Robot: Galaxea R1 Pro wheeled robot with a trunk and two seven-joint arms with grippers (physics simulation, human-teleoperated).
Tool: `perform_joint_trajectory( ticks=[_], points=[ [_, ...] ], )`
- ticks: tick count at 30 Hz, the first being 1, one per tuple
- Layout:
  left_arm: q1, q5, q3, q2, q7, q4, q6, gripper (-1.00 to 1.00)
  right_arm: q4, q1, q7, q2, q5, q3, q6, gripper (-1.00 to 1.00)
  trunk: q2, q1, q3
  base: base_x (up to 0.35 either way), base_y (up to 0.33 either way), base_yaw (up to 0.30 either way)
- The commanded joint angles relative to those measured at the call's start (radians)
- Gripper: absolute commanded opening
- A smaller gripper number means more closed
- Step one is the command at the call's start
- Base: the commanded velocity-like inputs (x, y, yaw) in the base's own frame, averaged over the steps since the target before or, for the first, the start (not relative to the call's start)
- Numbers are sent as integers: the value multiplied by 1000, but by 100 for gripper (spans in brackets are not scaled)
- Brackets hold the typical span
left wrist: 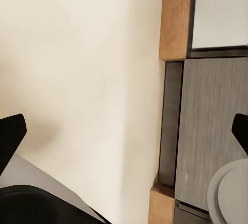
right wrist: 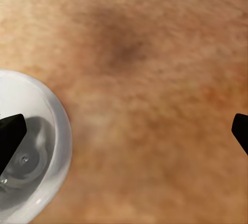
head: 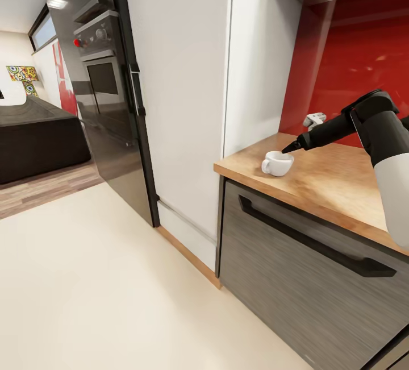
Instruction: Set up a coffee station on the kitchen countertop: keep the coffee maker on the countertop, move the bottle of coffee from the kitchen shelf to the counter next to the coffee maker, place a paper coffee filter on top of the coffee maker, put the saucer next to the coffee maker with the coffee cup on the saucer, and place the electric kettle next to the coffee maker.
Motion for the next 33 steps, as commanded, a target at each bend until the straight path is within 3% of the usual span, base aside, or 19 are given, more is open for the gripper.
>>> perform_joint_trajectory(
  ticks=[1,18,23,33],
  points=[
    [1,2,-3,0,-1,-2,-2,100,-1,-1,10,0,10,2,7,100,0,0,-1,0,16,0],
    [1,2,-3,1,-2,-2,-3,100,0,-1,10,0,10,1,7,100,0,0,-1,0,13,0],
    [1,2,-3,2,-1,-2,-2,100,0,-1,10,-1,10,1,7,100,-35,19,-17,0,0,0],
    [1,2,-3,2,-2,-2,-3,100,0,-1,10,-1,10,1,7,100,-42,23,-20,0,0,0]
  ],
)
